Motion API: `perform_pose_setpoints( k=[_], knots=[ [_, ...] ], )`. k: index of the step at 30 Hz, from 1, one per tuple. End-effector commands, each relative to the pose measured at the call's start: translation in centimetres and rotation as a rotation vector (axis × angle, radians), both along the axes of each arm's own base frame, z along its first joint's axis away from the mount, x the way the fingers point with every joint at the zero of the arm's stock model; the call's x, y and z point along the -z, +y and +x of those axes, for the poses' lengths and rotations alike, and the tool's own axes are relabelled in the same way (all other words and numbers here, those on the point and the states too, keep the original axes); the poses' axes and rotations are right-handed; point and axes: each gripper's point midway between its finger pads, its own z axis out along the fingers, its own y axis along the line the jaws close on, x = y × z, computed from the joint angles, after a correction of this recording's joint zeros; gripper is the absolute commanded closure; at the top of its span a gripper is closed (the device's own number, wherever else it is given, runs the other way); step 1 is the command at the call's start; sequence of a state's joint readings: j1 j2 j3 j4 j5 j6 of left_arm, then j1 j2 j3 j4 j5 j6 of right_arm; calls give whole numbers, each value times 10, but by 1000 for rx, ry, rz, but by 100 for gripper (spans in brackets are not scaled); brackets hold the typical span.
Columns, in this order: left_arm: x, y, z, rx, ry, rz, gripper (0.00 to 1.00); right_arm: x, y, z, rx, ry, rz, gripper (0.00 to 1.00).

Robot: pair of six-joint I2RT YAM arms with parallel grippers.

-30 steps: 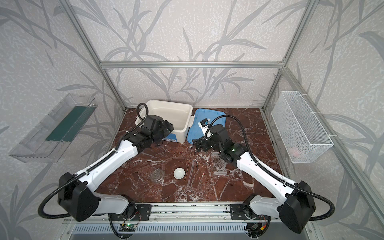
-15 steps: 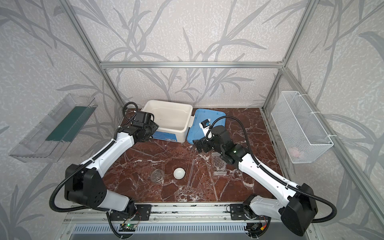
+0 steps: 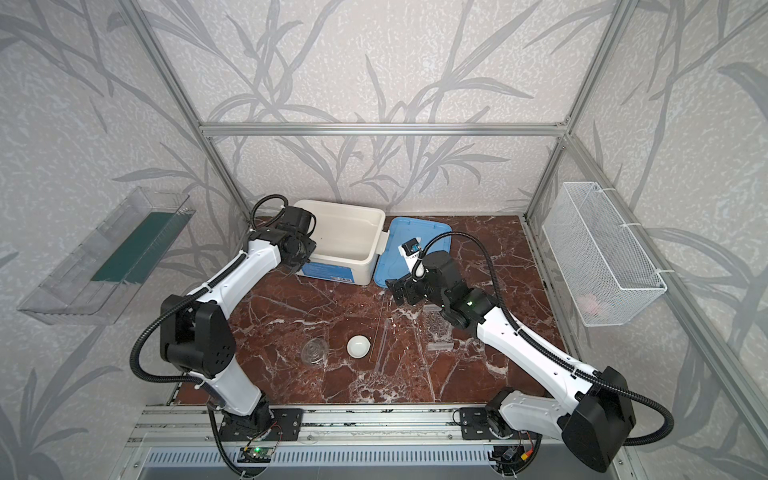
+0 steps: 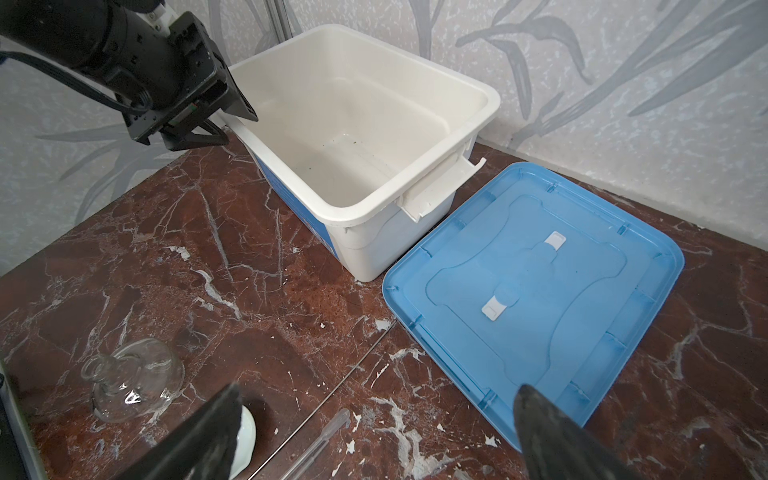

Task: Organize the chemistry lab equipment
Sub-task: 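Drag the white bin toward the blue lid with the left gripper, then release the bin rim and move the left gripper down to the glass flask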

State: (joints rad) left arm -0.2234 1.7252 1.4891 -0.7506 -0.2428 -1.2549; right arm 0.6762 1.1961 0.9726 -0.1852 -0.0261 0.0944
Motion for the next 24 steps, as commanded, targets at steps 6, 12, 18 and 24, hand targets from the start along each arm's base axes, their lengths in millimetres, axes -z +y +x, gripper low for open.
perform_pose_setpoints(
  k=[6, 12, 18, 24],
  knots=[
    [-3, 11, -31, -161, 40, -38, 65, 0, -2, -1, 5, -17, -8, 0],
    [-10, 17, -56, -247, -12, -55, 71, 0, -3, -2, 5, -18, -8, 0],
    [-10, 3, -76, -262, -56, -69, 62, 0, -2, -2, 2, -17, -8, 0],
    [-7, -24, -82, -189, -90, -83, 50, 0, -3, -3, 4, -18, -10, 0]
  ],
)
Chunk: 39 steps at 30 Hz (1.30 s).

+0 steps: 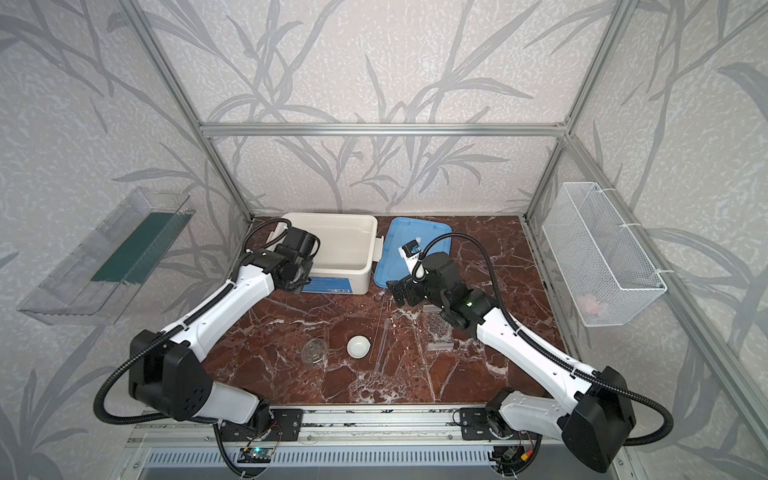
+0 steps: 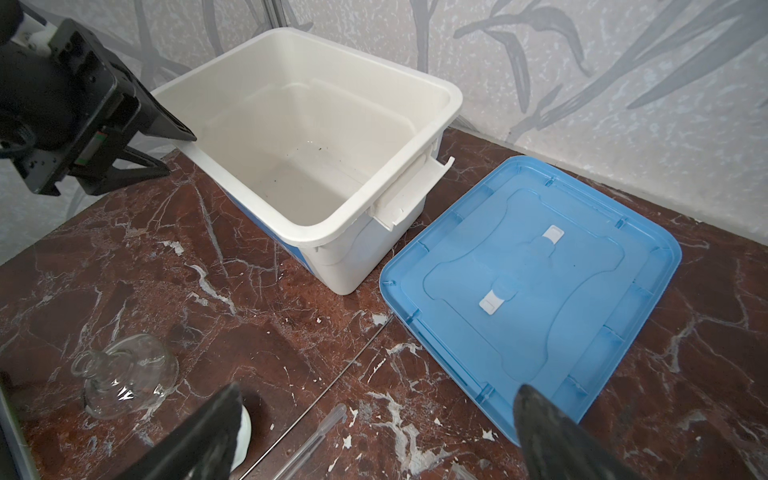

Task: Organize the chemistry lab equipment
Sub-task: 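Release the bin rim and move the left gripper down to the glass flask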

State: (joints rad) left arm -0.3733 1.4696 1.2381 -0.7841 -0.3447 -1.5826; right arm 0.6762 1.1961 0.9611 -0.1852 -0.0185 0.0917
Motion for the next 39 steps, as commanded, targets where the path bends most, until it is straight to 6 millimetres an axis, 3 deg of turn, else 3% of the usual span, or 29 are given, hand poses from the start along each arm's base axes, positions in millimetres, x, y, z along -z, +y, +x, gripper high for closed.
perform_pose_setpoints(
  k=[1, 4, 7, 12, 15, 21, 24, 28, 33, 39],
  knots=[
    [-2, -9, -4, -5, -29, -14, 50, -5, -2, -2, -1, -24, 1, 0],
    [-4, -19, -1, 31, -37, -16, 44, -6, -1, -2, -4, -21, 3, 0],
    [-13, -15, 0, 47, -49, 36, 30, -7, -1, -3, -5, -22, 9, 0],
    [-61, -16, 11, 229, -138, 203, 6, -10, -2, -5, -7, -24, 16, 1],
    [-86, -27, 9, 384, -185, 304, 1, -16, 2, -11, -45, -19, 34, 1],
    [-107, -58, -16, 747, -347, 317, 1, -20, 13, -31, -184, 14, 13, 1],
    [-104, -57, -43, 847, -341, 315, 1, -14, 24, -49, -306, 62, 5, 1],
    [-85, -50, -80, 968, -189, 314, 1, -2, 36, -62, -380, 103, 13, 1],
    [-44, -57, -122, 1104, 5, 217, 1, 17, 53, -68, -400, 93, -73, 1],
    [1, -50, -146, 1083, 94, 171, 1, 37, 66, -78, -431, 108, -95, 1]
  ],
)
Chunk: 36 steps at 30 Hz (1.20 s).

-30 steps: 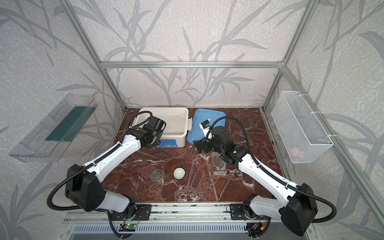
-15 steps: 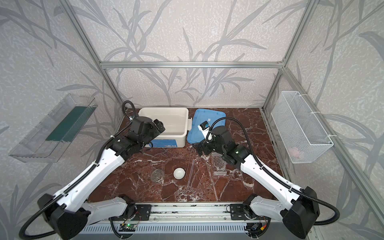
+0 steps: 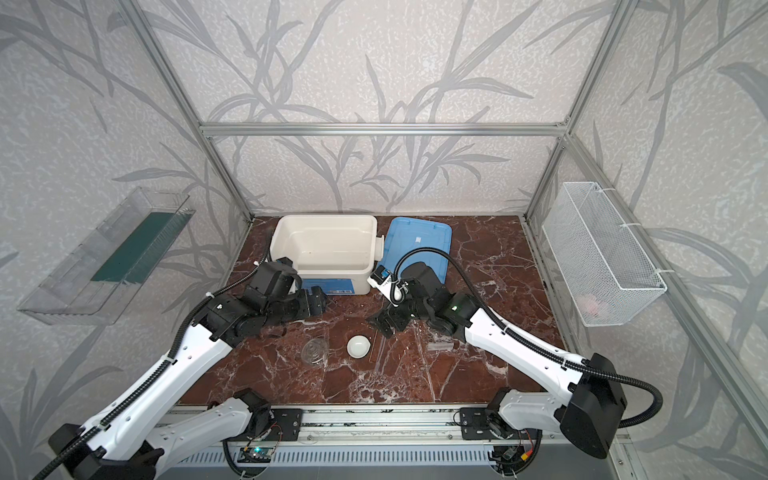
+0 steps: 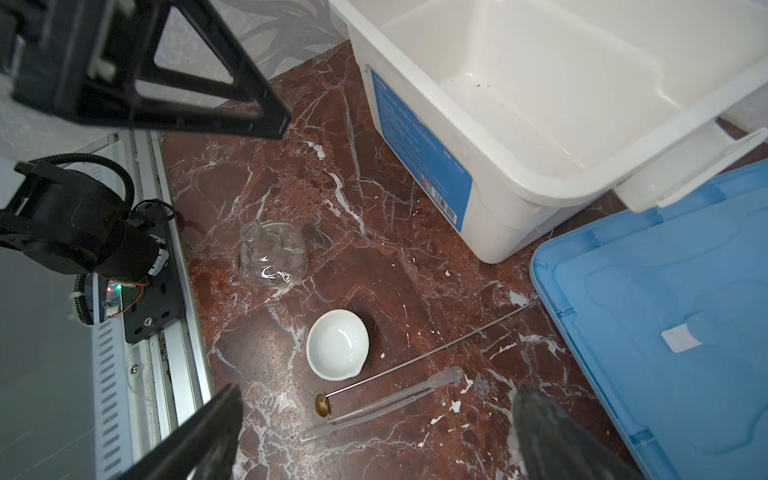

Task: Organize the chemistry lab equipment
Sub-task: 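Release the bin rim and move the left gripper down to the glass flask, then grasp the clear glass flask by its neck with the left gripper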

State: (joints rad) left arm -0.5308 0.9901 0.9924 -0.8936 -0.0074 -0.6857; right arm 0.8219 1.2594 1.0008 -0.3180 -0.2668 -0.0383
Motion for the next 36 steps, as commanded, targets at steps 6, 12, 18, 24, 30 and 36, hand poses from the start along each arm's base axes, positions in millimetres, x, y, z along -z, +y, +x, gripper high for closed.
perform_pose_setpoints(
  k=[6, 12, 18, 24, 30, 36],
  knots=[
    [62, 17, -39, -44, 166, 59, 1, 27, 18, -9, -40, 16, -47, 1],
    [89, 15, -47, -72, 219, 59, 1, 36, 28, -13, -50, 24, -70, 1],
    [126, 17, -48, -108, 245, 88, 1, 42, 31, -14, -45, 40, -69, 1],
    [141, 15, -47, -98, 253, 136, 1, 46, 30, -14, -33, 44, -82, 1],
    [151, 17, -47, -96, 268, 195, 1, 51, 29, -13, -27, 51, -101, 1],
    [161, 12, -46, -97, 286, 193, 1, 52, 29, -12, -21, 48, -106, 1]
  ],
)
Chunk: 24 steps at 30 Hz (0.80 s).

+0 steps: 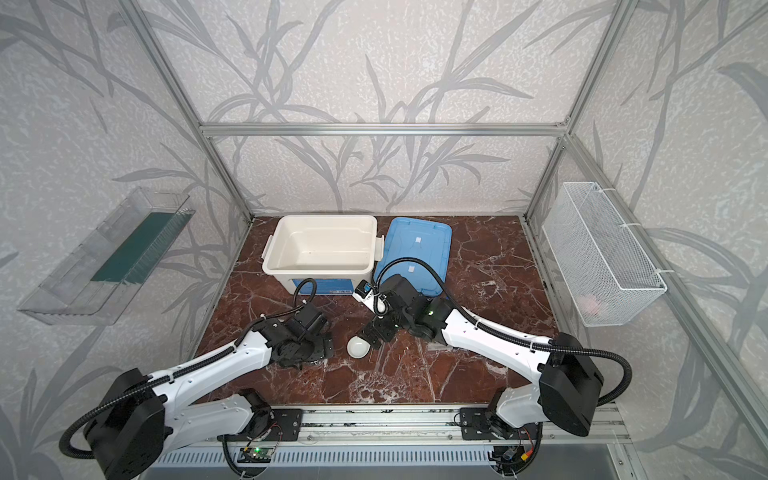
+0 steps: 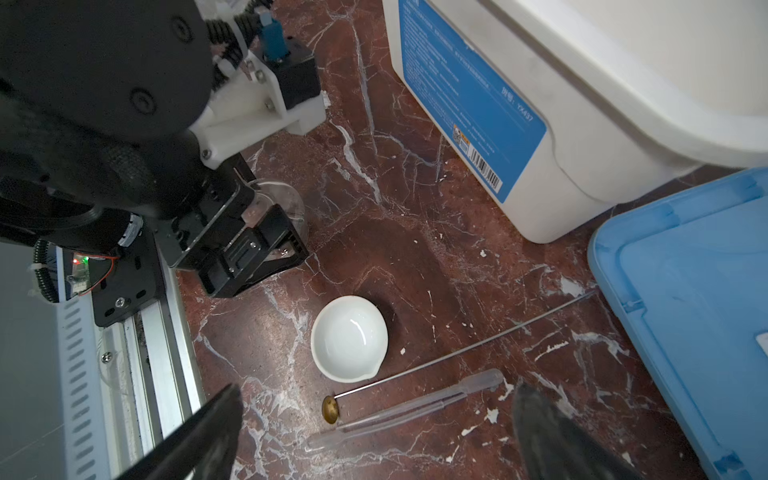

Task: Organize the chemistry lab equipment
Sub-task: 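Grasp the clear glass flask by its neck with the left gripper, then lift the flask over the white bin with the left gripper while the right follows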

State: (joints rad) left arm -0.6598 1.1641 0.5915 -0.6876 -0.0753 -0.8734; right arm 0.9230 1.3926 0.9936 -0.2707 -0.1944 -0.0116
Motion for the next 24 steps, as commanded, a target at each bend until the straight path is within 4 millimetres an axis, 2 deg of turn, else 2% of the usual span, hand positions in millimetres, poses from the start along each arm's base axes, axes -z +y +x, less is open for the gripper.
perform_pose_setpoints(
  k=[1, 4, 9, 12, 14, 16, 19, 24],
  knots=[
    [7, 0, 2, -21, -5, 16, 2, 6, 0, 0, 8, 4, -15, 1],
    [10, 0, 1, -17, -2, 34, 5, 6, -1, 0, 11, 1, -16, 1],
    [11, 1, 1, -21, -1, 38, 18, 6, -3, 1, 15, -4, -22, 1],
    [8, 0, 1, -26, -7, 31, 28, 7, -4, 0, 17, -5, -28, 1],
    [2, 1, 3, -28, -17, 31, 30, 6, -4, 1, 18, -9, -25, 1],
    [-7, 2, 4, -29, -31, 30, 31, 3, -4, 1, 20, -13, -19, 1],
    [-30, -1, 9, -23, -70, 6, 38, -8, -3, 2, 33, -18, 11, 1],
    [-92, -1, 20, 12, -170, -4, 39, -53, -3, 8, 66, -88, 121, 1]
  ],
)
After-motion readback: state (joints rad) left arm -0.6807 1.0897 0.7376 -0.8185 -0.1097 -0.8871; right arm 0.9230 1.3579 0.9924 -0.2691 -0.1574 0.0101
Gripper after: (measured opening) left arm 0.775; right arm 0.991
